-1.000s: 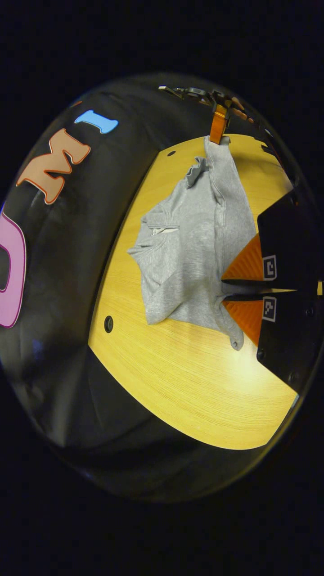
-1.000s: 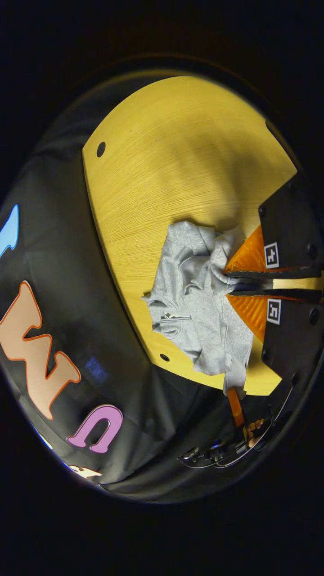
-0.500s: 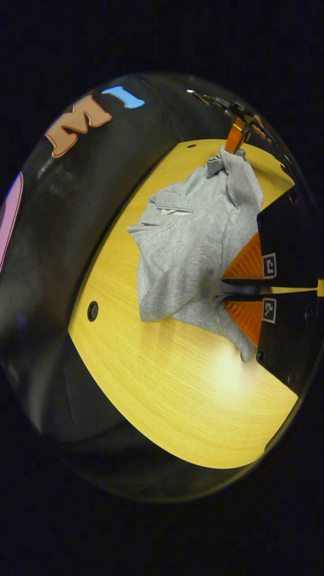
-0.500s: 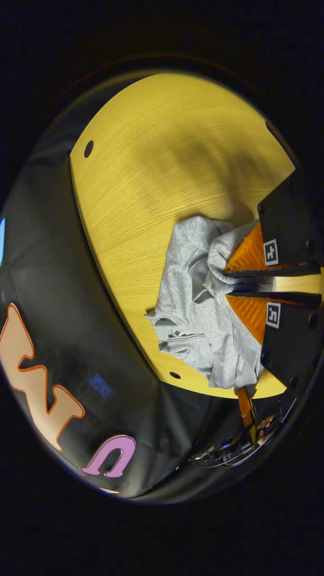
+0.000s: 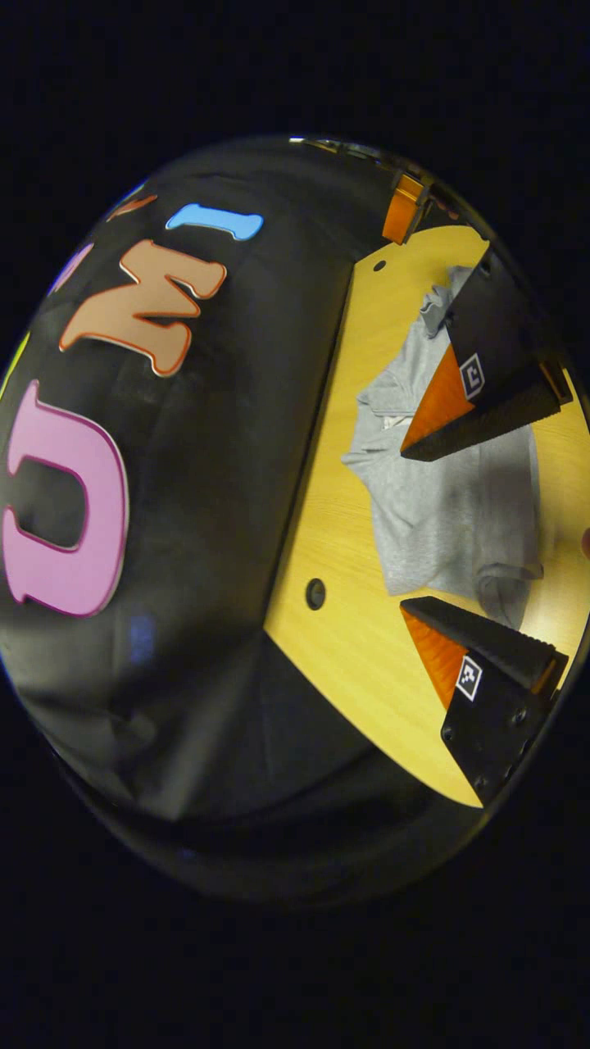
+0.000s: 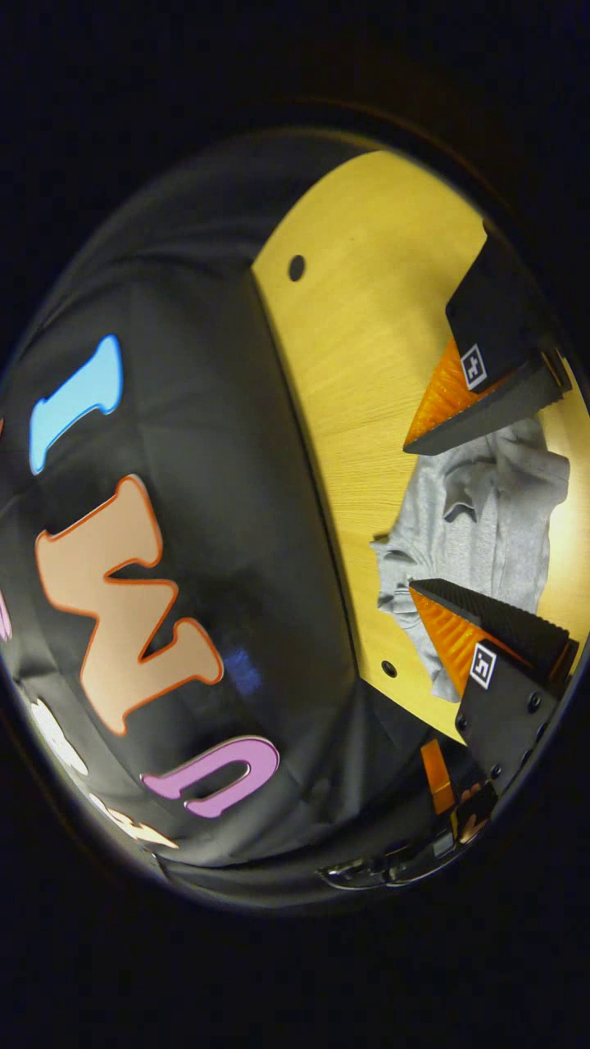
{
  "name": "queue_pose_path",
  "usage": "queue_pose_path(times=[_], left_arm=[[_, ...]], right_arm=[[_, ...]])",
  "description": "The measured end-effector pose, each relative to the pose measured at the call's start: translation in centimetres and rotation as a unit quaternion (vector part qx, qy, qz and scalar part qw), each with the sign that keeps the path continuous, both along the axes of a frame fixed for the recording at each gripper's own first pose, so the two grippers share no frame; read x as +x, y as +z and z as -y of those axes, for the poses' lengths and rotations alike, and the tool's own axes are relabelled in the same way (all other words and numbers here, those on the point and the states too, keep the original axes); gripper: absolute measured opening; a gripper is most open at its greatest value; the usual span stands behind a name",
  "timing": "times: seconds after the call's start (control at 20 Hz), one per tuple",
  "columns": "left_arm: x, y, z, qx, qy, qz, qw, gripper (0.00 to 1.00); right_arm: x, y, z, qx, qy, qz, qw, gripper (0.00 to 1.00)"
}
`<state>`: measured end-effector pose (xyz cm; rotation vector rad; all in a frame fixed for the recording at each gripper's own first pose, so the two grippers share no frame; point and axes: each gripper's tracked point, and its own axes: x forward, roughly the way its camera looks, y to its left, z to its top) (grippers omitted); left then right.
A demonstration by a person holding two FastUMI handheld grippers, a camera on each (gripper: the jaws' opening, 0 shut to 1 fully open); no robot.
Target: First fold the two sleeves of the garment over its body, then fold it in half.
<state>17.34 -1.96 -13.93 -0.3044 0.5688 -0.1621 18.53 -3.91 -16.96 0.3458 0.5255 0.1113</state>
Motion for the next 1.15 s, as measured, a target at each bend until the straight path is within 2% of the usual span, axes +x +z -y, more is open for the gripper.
queue_pose_path(times=[0.15, 0.3, 0.5, 0.7, 0.75, 0.9, 1.0, 1.05, 1.1, 1.15], left_arm=[[-1.0, 3.5, -0.2, 0.051, 0.003, 0.063, 0.997, 0.96], [-3.0, 6.5, 0.2, 0.082, 0.001, 0.113, 0.99, 0.96], [-6.2, 8.8, -0.8, 0.117, 0.016, 0.151, 0.981, 0.95], [-7.8, 10.5, -0.6, 0.13, 0.014, 0.173, 0.976, 0.94], [-7.8, 10.8, -0.4, 0.13, 0.01, 0.176, 0.976, 0.95], [-8.0, 11.8, -0.2, 0.129, 0.008, 0.187, 0.974, 0.94], [-8.2, 12.2, -0.4, 0.132, 0.01, 0.196, 0.972, 0.95], [-8.3, 12.4, -0.5, 0.134, 0.012, 0.201, 0.97, 0.94], [-8.4, 12.9, -0.8, 0.137, 0.013, 0.205, 0.969, 0.95], [-8.4, 13.3, -1.1, 0.14, 0.016, 0.21, 0.967, 0.95]], right_arm=[[-1.7, 4.2, 0.8, -0.054, -0.004, 0.071, 0.996, 0.95], [-4.2, 8.0, 1.3, -0.104, -0.008, 0.13, 0.986, 0.95], [-7.9, 11.4, 1.0, -0.152, -0.015, 0.186, 0.971, 0.96], [-9.9, 12.3, 0.0, -0.153, -0.022, 0.195, 0.969, 0.95], [-9.8, 12.1, -0.5, -0.147, -0.019, 0.194, 0.97, 0.92], [-9.8, 12.2, -1.5, -0.135, -0.013, 0.187, 0.973, 0.95], [-9.8, 13.1, -1.6, -0.134, -0.015, 0.201, 0.97, 0.92], [-10.0, 13.5, -1.6, -0.136, -0.017, 0.208, 0.968, 0.95], [-10.1, 13.6, -1.7, -0.139, -0.019, 0.211, 0.967, 0.92], [-10.1, 13.7, -1.7, -0.139, -0.021, 0.212, 0.967, 0.95]])
